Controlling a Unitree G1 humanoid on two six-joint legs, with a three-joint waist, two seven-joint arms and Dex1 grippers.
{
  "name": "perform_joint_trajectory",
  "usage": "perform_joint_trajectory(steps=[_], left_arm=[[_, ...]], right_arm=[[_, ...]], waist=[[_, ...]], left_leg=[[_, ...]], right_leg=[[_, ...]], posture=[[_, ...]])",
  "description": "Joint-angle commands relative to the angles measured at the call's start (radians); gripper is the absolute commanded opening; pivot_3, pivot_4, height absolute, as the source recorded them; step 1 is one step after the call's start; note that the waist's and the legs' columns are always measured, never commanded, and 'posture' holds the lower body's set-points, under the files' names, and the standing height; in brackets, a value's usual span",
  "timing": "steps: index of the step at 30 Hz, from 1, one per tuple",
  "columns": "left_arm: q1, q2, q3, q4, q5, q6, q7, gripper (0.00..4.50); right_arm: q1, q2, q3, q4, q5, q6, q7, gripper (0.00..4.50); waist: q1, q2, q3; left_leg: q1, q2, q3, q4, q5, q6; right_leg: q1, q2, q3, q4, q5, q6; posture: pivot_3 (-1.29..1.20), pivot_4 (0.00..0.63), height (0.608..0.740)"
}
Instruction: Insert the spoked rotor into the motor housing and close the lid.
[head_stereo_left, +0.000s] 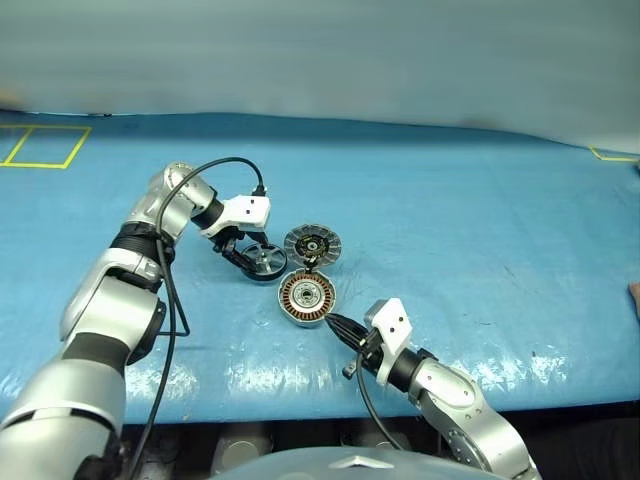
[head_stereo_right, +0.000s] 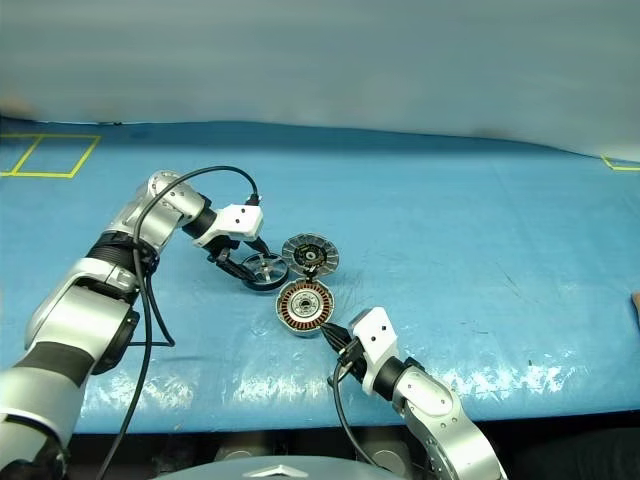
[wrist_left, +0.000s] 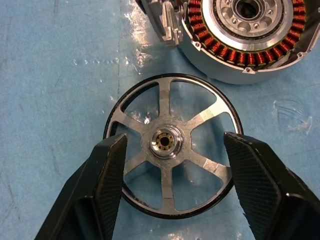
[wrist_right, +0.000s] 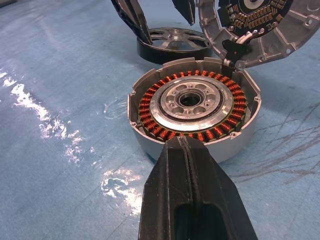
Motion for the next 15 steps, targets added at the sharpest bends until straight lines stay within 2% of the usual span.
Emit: perform_joint_trajectory(steps=[1, 15], left_arm=[[-0.036, -0.004, -0.007, 0.013, 0.015, -0.013, -0.013, 3.28], [-0.038, -0.002, -0.047, 0.042, 0.042, 0.018, -0.033, 3.28]], right_arm=[[-0.004, 0.004, -0.008, -0.027, 0.005, -0.011, -0.003, 0.00], [-0.007, 0.007, -0.005, -0.020, 0.002, -0.017, -0.006, 0.00]], waist=[[0.000, 0.000, 0.000], [0.000, 0.000, 0.000]], left_leg=[[0.000, 0.000, 0.000, 0.000, 0.000, 0.000], [0.000, 0.000, 0.000, 0.000, 0.000, 0.000]], right_leg=[[0.000, 0.000, 0.000, 0.000, 0.000, 0.000], [0.000, 0.000, 0.000, 0.000, 0.000, 0.000]], posture=[[0.00, 0.150, 0.740], [0.00, 0.150, 0.740]])
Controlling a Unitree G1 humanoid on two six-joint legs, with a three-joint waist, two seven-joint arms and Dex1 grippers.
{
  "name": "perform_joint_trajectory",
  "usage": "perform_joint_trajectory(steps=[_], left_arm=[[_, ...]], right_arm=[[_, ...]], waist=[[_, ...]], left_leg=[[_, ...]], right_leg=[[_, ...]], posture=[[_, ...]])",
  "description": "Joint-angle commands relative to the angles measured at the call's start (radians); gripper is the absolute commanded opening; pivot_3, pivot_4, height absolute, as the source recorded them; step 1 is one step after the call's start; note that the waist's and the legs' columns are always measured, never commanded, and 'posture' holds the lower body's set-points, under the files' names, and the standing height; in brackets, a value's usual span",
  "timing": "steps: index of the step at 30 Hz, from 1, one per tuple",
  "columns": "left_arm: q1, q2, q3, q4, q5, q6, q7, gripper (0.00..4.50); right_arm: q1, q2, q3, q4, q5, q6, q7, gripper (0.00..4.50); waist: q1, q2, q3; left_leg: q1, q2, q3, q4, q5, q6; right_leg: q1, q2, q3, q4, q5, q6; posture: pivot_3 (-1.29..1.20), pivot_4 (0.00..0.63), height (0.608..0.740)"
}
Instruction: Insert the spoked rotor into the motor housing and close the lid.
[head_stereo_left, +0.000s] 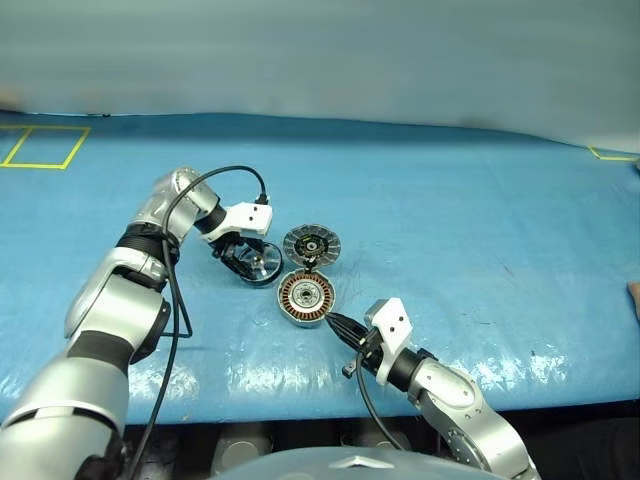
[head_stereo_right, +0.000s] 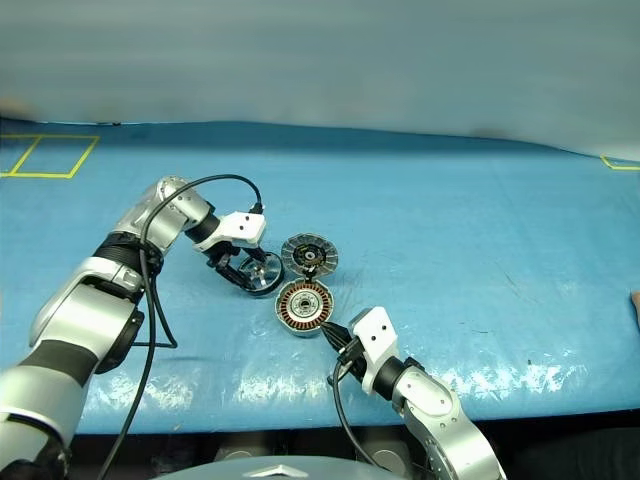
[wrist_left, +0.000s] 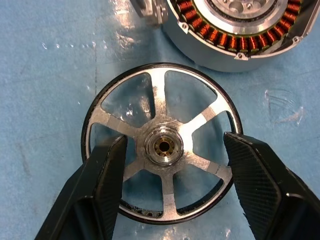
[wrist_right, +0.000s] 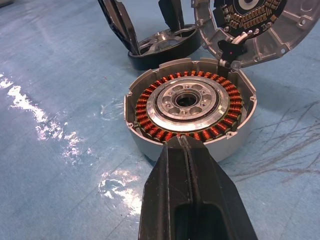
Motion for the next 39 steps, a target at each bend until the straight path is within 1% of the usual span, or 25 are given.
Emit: perform_joint_trajectory(steps=[1, 2, 4, 5, 6, 8, 10, 14, 18, 21, 25, 29, 31, 34, 36, 39], left_arm=[[-0.029, 0.010, -0.008, 0.001, 0.001, 0.007, -0.006, 3.28], [-0.028, 0.011, -0.008, 0.000, 0.001, 0.007, -0.006, 3.28], [-0.027, 0.012, -0.004, -0.003, 0.002, 0.009, -0.006, 2.89], [-0.026, 0.012, 0.000, -0.006, 0.003, 0.009, -0.005, 2.67], [-0.025, 0.012, 0.004, -0.008, 0.003, 0.009, -0.003, 2.28], [-0.025, 0.016, 0.013, -0.012, 0.001, 0.010, 0.008, 1.66], [-0.024, 0.023, 0.028, -0.024, -0.007, 0.014, 0.021, 1.29], [-0.006, 0.051, 0.061, -0.073, -0.034, 0.029, 0.022, 1.28], [0.042, 0.119, 0.102, -0.207, -0.088, 0.065, -0.003, 1.28], [0.092, 0.199, 0.122, -0.343, -0.129, 0.100, -0.006, 1.28], [0.179, 0.334, 0.131, -0.565, -0.225, 0.170, -0.006, 1.28], [0.294, 0.414, 0.184, -0.804, -0.385, 0.292, -0.006, 1.28], [0.353, 0.412, 0.228, -0.913, -0.454, 0.366, -0.004, 1.28], [0.404, 0.393, 0.256, -1.020, -0.513, 0.426, 0.028, 1.28], [0.421, 0.369, 0.254, -1.082, -0.539, 0.482, 0.066, 1.28], [0.426, 0.300, 0.212, -1.164, -0.559, 0.566, 0.133, 1.28]], right_arm=[[-0.008, 0.002, -0.004, -0.020, 0.003, -0.017, 0.005, 0.00], [-0.010, 0.001, -0.004, -0.019, 0.003, -0.017, 0.006, 0.00], [-0.014, 0.000, -0.004, -0.017, 0.003, -0.016, 0.008, 0.00], [-0.016, -0.001, -0.003, -0.017, 0.003, -0.016, 0.009, 0.00], [-0.018, -0.001, -0.003, -0.016, 0.003, -0.016, 0.010, 0.00], [-0.021, -0.002, -0.003, -0.017, 0.003, -0.014, 0.011, 0.00], [-0.024, -0.003, -0.002, -0.018, 0.002, -0.012, 0.014, 0.00], [-0.025, -0.006, -0.004, -0.022, 0.004, -0.010, 0.018, 0.00], [-0.024, -0.012, -0.011, -0.026, 0.009, -0.009, 0.024, 0.00], [-0.022, -0.018, -0.020, -0.028, 0.014, -0.013, 0.027, 0.00], [-0.018, -0.033, -0.031, -0.024, 0.009, -0.030, 0.035, 0.00], [0.001, -0.032, -0.051, -0.008, 0.021, -0.100, 0.056, 0.00], [0.021, -0.028, -0.060, 0.020, 0.015, -0.177, 0.070, 0.00], [0.043, -0.023, -0.064, 0.062, 0.013, -0.265, 0.096, 0.00], [0.057, -0.014, -0.072, 0.095, 0.029, -0.316, 0.116, 0.00], [0.080, -0.001, -0.088, 0.157, 0.038, -0.379, 0.132, 0.00]], waist=[[0.000, 0.000, 0.000], [0.000, 0.000, 0.000], [0.000, 0.000, 0.000], [0.000, 0.000, 0.000], [0.000, 0.000, 0.000], [0.000, 0.000, 0.000], [0.000, 0.000, 0.000], [-0.001, 0.000, 0.000], [-0.003, 0.000, 0.000], [-0.003, 0.001, 0.001], [-0.003, 0.001, 0.001], [0.006, 0.002, 0.002], [0.009, 0.002, 0.002], [0.011, 0.002, 0.002], [0.011, 0.003, 0.002], [0.015, 0.003, 0.002]], left_leg=[[0.000, 0.000, 0.000, 0.000, 0.000, 0.000], [0.000, 0.000, 0.000, 0.000, 0.000, 0.000], [0.000, 0.000, 0.000, 0.000, 0.000, 0.000], [0.000, 0.000, 0.000, 0.000, 0.000, 0.000], [0.000, 0.000, 0.000, 0.000, 0.000, 0.000], [0.000, 0.000, 0.000, 0.000, 0.000, 0.000], [0.000, 0.000, 0.000, 0.000, 0.000, 0.000], [0.000, 0.000, 0.000, 0.000, 0.000, 0.000], [0.000, 0.001, 0.000, 0.000, 0.000, 0.000], [0.000, 0.001, 0.000, 0.000, 0.000, 0.000], [0.000, 0.006, 0.000, 0.000, 0.000, 0.000], [0.000, 0.007, 0.001, 0.000, 0.000, 0.000], [0.001, 0.007, 0.001, 0.000, 0.000, 0.000], [0.001, 0.007, 0.001, 0.001, 0.000, 0.000], [0.001, 0.007, 0.001, 0.001, 0.000, -0.001], [0.003, 0.007, 0.001, 0.001, 0.001, -0.001]], right_leg=[[0.000, 0.000, 0.000, 0.000, 0.000, 0.000], [0.000, 0.000, 0.000, 0.000, 0.000, 0.000], [0.000, 0.000, 0.000, 0.000, 0.000, 0.000], [0.000, 0.000, 0.000, 0.000, 0.000, 0.000], [0.000, 0.000, 0.000, 0.000, 0.000, 0.000], [0.000, 0.000, 0.000, 0.000, 0.000, 0.000], [0.000, 0.000, 0.000, 0.000, 0.000, 0.000], [0.000, 0.000, 0.000, 0.000, 0.000, 0.000], [-0.001, 0.000, 0.000, 0.000, 0.000, 0.000], [-0.001, 0.000, 0.000, 0.000, 0.000, 0.000], [-0.001, 0.000, 0.000, 0.000, 0.000, -0.001], [0.000, 0.000, 0.000, 0.000, -0.001, -0.003], [0.000, -0.001, 0.000, 0.000, -0.003, -0.005], [0.001, 0.000, 0.000, 0.000, -0.003, -0.005], [0.001, 0.000, 0.000, 0.001, -0.003, -0.005], [0.002, 0.000, 0.000, 0.002, -0.006, -0.002]], posture=[[0.00, 0.150, 0.740], [0.00, 0.150, 0.740], [0.00, 0.150, 0.740], [0.00, 0.150, 0.740], [0.00, 0.150, 0.740], [0.00, 0.150, 0.740], [0.00, 0.150, 0.740], [0.00, 0.150, 0.740], [0.00, 0.150, 0.740], [0.00, 0.150, 0.740], [0.00, 0.150, 0.740], [0.00, 0.150, 0.740], [0.00, 0.150, 0.740], [0.00, 0.150, 0.740], [0.00, 0.150, 0.740], [0.00, 0.150, 0.740]])
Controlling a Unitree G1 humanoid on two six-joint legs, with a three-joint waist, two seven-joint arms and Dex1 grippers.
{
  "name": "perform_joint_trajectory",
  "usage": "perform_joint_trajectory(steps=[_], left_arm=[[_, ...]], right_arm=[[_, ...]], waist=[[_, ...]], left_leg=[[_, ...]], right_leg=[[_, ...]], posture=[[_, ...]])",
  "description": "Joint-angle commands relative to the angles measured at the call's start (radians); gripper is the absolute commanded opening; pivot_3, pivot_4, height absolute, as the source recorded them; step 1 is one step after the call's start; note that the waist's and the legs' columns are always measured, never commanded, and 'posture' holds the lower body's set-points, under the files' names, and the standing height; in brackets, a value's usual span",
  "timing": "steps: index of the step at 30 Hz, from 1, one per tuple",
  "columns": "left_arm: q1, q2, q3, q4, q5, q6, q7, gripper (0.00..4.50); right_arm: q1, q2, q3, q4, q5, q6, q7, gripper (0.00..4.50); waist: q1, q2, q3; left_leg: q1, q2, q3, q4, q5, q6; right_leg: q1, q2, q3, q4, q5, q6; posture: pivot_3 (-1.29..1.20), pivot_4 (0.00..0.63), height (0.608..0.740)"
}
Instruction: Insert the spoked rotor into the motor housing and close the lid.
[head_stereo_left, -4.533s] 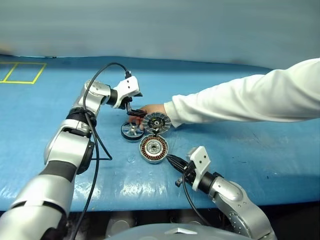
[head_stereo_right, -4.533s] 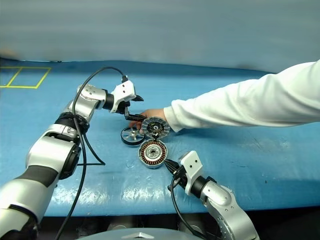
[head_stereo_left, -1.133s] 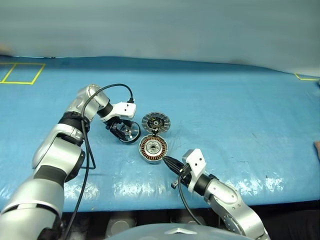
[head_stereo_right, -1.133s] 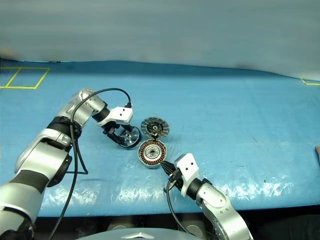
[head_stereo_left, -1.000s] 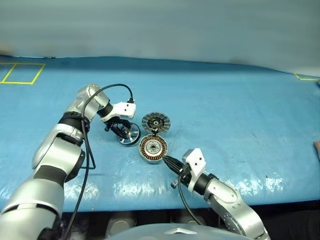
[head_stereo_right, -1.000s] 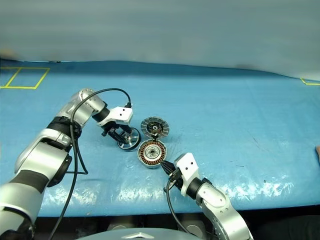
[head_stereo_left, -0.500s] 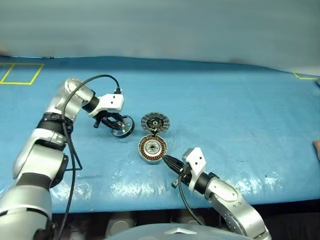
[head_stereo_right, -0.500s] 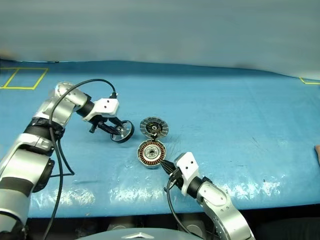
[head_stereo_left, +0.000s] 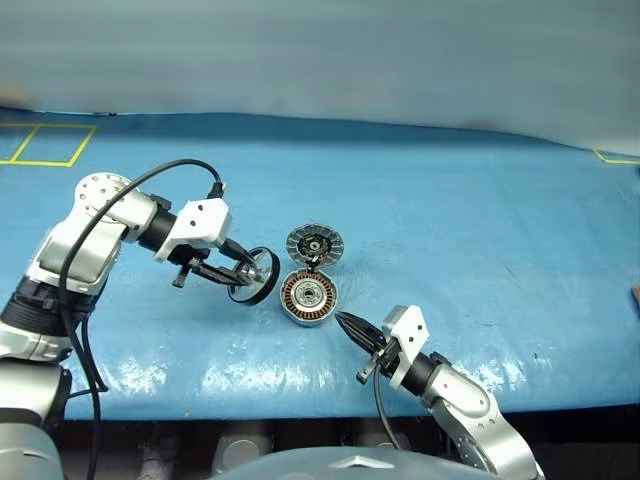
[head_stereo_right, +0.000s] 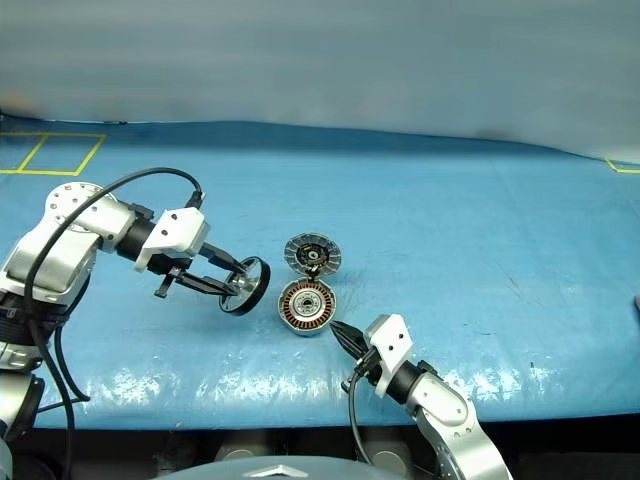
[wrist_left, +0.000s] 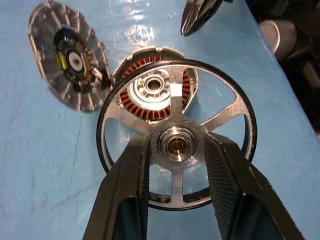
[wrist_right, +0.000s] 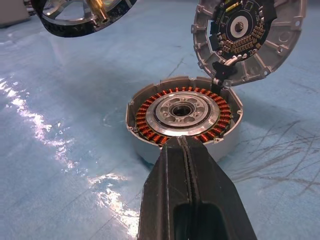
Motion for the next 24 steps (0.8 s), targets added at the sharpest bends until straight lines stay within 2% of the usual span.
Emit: perform_joint_trajectory(steps=[1, 6, 13, 24], left_arm=[[-0.007, -0.058, -0.015, -0.102, -0.028, 0.083, 0.079, 1.28], [-0.060, -0.154, -0.095, -0.127, 0.016, 0.146, 0.168, 1.28], [-0.101, -0.169, -0.201, -0.055, 0.117, 0.088, 0.170, 1.28], [-0.118, -0.210, -0.271, 0.061, 0.230, 0.014, 0.185, 1.28]], right_arm=[[0.015, 0.010, -0.024, 0.043, 0.008, -0.087, 0.021, 0.00], [0.025, 0.015, -0.020, 0.093, -0.003, -0.100, 0.021, 0.00], [0.018, 0.029, -0.019, 0.092, -0.006, -0.088, 0.010, 0.00], [0.017, 0.042, -0.018, 0.087, -0.008, -0.076, 0.004, 0.00]], waist=[[0.002, 0.000, 0.000], [0.004, 0.000, 0.000], [0.003, 0.001, 0.001], [0.007, 0.001, 0.001]], left_leg=[[0.000, 0.000, 0.000, 0.000, 0.000, 0.000], [0.002, -0.005, 0.001, 0.000, 0.001, -0.001], [0.002, -0.005, 0.000, 0.000, 0.001, -0.002], [0.002, -0.006, 0.000, 0.000, 0.001, -0.001]], right_leg=[[0.000, 0.000, 0.000, 0.000, 0.000, 0.000], [0.000, 0.001, 0.002, 0.002, 0.000, 0.000], [0.000, 0.002, 0.002, 0.003, 0.000, -0.002], [-0.001, 0.002, 0.003, 0.003, 0.000, -0.002]], posture=[[0.00, 0.150, 0.740], [0.00, 0.150, 0.740], [0.00, 0.150, 0.740], [0.00, 0.150, 0.740]])
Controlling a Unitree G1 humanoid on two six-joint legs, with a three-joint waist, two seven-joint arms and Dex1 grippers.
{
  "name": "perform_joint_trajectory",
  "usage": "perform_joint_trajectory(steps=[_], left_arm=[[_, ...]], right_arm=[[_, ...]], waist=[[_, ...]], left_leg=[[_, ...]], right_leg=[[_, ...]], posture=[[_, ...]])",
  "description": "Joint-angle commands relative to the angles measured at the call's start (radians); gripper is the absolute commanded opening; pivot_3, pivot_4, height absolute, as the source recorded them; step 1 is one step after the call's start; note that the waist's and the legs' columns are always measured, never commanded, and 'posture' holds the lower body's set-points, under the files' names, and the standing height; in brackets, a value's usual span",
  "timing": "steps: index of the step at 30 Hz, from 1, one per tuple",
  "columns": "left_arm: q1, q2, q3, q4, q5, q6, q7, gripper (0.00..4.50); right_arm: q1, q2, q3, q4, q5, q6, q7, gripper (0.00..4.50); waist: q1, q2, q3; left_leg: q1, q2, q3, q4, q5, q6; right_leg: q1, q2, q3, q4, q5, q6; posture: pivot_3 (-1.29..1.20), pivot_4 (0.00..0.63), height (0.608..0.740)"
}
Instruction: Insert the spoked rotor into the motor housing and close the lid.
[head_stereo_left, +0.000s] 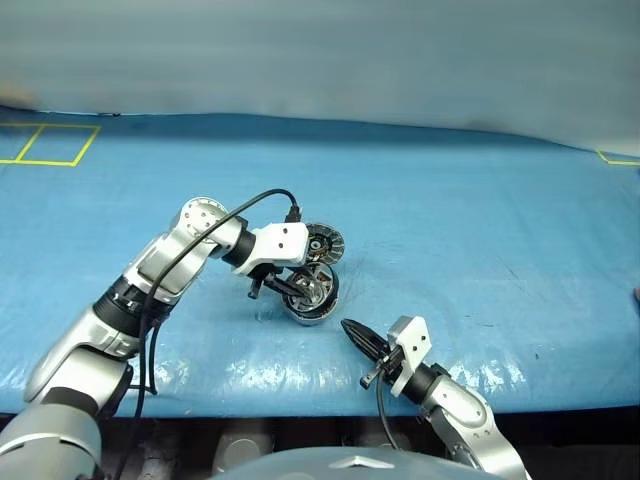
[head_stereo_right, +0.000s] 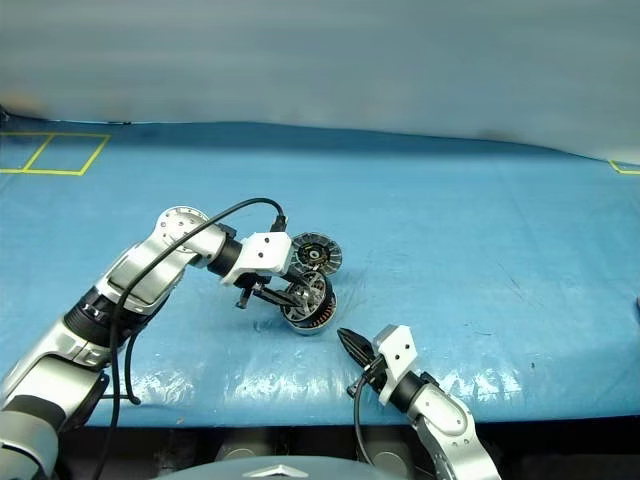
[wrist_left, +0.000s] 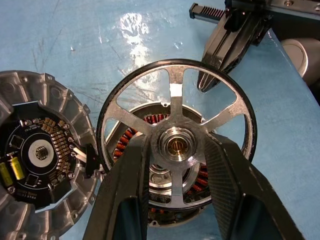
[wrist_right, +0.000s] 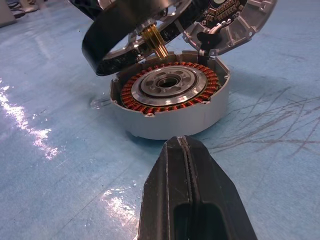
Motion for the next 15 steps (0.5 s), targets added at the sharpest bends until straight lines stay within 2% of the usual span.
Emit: perform_joint_trajectory(steps=[1, 15], left_arm=[[-0.028, -0.002, -0.005, 0.010, 0.034, -0.030, 0.001, 1.28], [-0.053, 0.007, -0.010, 0.054, 0.076, -0.044, -0.035, 1.28]], right_arm=[[0.001, 0.003, -0.004, -0.024, 0.007, -0.005, 0.000, 0.00], [-0.004, 0.005, -0.001, -0.023, 0.006, 0.011, -0.001, 0.00]], waist=[[0.000, 0.000, 0.000], [-0.001, 0.000, 0.000]], left_leg=[[0.000, 0.000, 0.000, 0.000, 0.000, 0.000], [0.000, 0.000, 0.000, 0.000, 0.000, 0.000]], right_leg=[[0.000, 0.000, 0.000, 0.000, 0.000, 0.000], [0.000, 0.000, 0.000, 0.000, 0.000, 0.000]], posture=[[0.00, 0.150, 0.740], [0.00, 0.150, 0.740]])
